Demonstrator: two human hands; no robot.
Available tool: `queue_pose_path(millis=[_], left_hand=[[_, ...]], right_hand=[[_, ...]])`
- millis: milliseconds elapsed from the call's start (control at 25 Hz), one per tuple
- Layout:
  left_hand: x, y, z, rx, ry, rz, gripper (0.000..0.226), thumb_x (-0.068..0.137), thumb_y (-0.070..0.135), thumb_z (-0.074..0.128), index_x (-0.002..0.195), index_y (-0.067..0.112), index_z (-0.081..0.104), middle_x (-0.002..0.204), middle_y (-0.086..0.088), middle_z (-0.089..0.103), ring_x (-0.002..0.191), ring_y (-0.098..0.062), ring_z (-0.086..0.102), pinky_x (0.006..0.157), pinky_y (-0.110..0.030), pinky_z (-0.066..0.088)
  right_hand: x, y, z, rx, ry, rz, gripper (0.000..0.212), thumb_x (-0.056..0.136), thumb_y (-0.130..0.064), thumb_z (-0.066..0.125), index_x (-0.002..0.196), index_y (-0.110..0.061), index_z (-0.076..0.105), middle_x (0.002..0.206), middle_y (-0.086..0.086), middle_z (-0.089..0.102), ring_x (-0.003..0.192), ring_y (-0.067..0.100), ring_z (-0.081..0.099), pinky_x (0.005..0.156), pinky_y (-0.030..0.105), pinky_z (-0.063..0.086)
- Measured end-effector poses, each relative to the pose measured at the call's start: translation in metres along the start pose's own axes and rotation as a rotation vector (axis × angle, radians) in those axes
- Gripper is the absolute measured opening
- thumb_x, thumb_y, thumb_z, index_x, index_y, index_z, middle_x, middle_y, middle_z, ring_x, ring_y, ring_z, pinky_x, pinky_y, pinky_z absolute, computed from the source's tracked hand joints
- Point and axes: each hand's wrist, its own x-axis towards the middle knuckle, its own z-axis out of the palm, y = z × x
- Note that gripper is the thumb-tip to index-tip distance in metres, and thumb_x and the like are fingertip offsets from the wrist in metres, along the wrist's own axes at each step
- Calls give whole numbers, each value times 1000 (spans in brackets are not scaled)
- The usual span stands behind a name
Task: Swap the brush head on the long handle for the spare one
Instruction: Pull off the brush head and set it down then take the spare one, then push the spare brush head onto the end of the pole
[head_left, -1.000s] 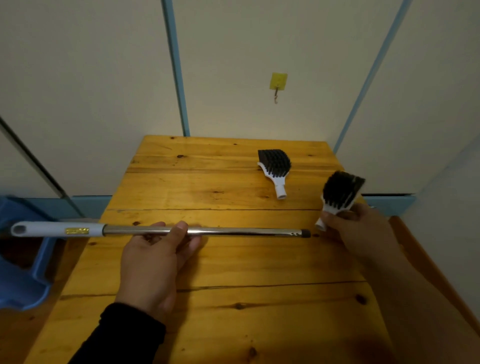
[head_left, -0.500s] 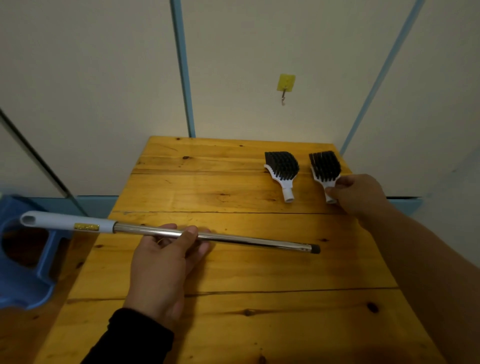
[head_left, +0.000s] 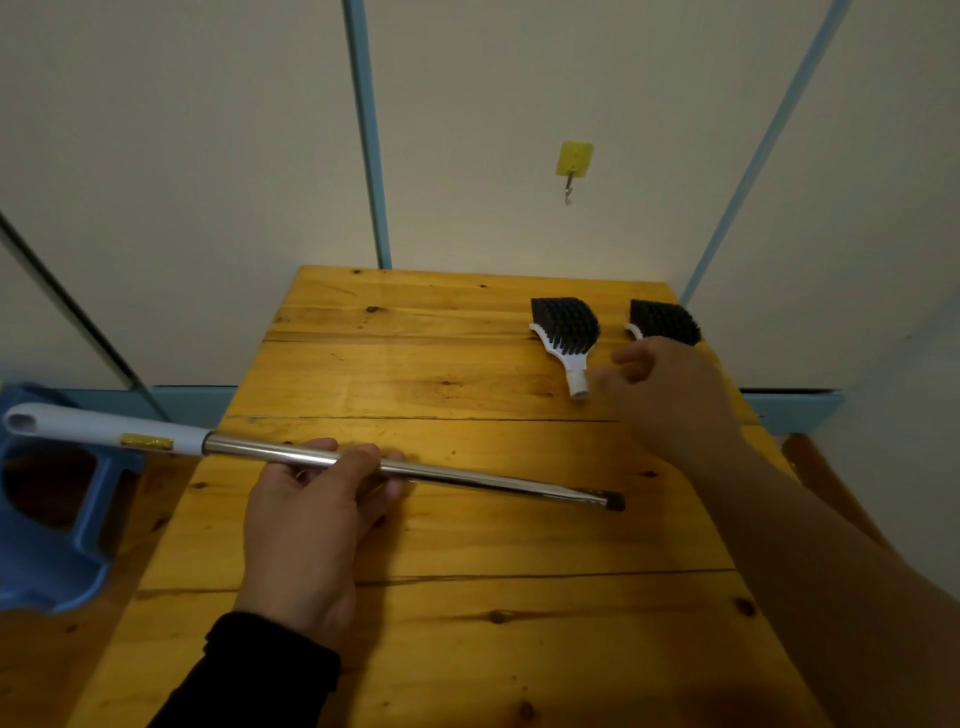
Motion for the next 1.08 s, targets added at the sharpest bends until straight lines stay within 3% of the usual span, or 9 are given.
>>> queue_pose_path(millis=[80,120,280,320,440,520,720,840,1080], left_hand=[[-1,0,1,14,17,-2,32,96,-4,70,119,13,55,104,-21,76,89,-29,83,71,-31,67],[-1,0,1,19,22,-5,31,96,-4,69,118,13,55,103,-20,75,89,-29,83,71,-31,67],[-1,0,0,19,23,-2,29,96,-5,69,112,14,54,102,-18,74,91,-30,82,68,-30,66],[-2,1,0,18,18,0,30,96,-5,69,114,13,54,100,-18,74,92,-30,82,67,-30,66],[-10,3,-1,4,-19,26,33,95,-4,70,120,11,54,96,-16,74,89,-28,83,64,-29,66],[-15,5,-1,0,-46,70,31,95,-3,72,116,13,56,96,-15,73,81,-22,83,61,-27,64],[-20,3,-4,-35,-64,67,30,95,-2,72,114,15,57,101,-16,74,90,-28,83,62,-27,63],[-18,4,-6,-108,-67,24,29,95,-3,70,116,11,55,94,-14,74,94,-30,83,64,-28,65],[-12,0,0,-219,-89,-15,29,98,-2,67,120,14,55,79,-5,76,107,-31,80,77,-32,66]], right_hand=[[6,-13,14,-45,-204,90,56,91,-53,66,117,-4,69,106,15,73,92,27,68,82,42,54],[10,-18,21,-49,-226,105,57,91,-54,66,112,-1,70,103,18,73,92,29,68,80,41,54],[20,-28,29,-82,-278,146,39,91,-45,69,79,-9,63,71,5,58,70,23,58,53,29,39],[18,-28,24,53,-330,229,35,91,-41,71,83,-7,65,72,3,55,67,20,54,53,28,36],[-14,-20,-10,908,-523,555,34,90,-29,74,112,-3,74,75,1,52,62,11,45,51,25,35],[-49,-11,-34,1245,-555,599,34,89,-28,72,116,-7,74,75,0,54,63,9,48,50,23,38],[-123,8,-69,1511,-403,564,28,86,-24,71,112,-14,70,84,3,59,69,14,55,50,25,44],[-135,20,-58,1399,-242,616,31,83,-26,73,109,-11,71,84,3,63,70,15,59,52,27,47],[-121,30,-34,1251,24,610,30,100,-32,57,117,-11,72,90,2,66,74,12,61,68,31,48]])
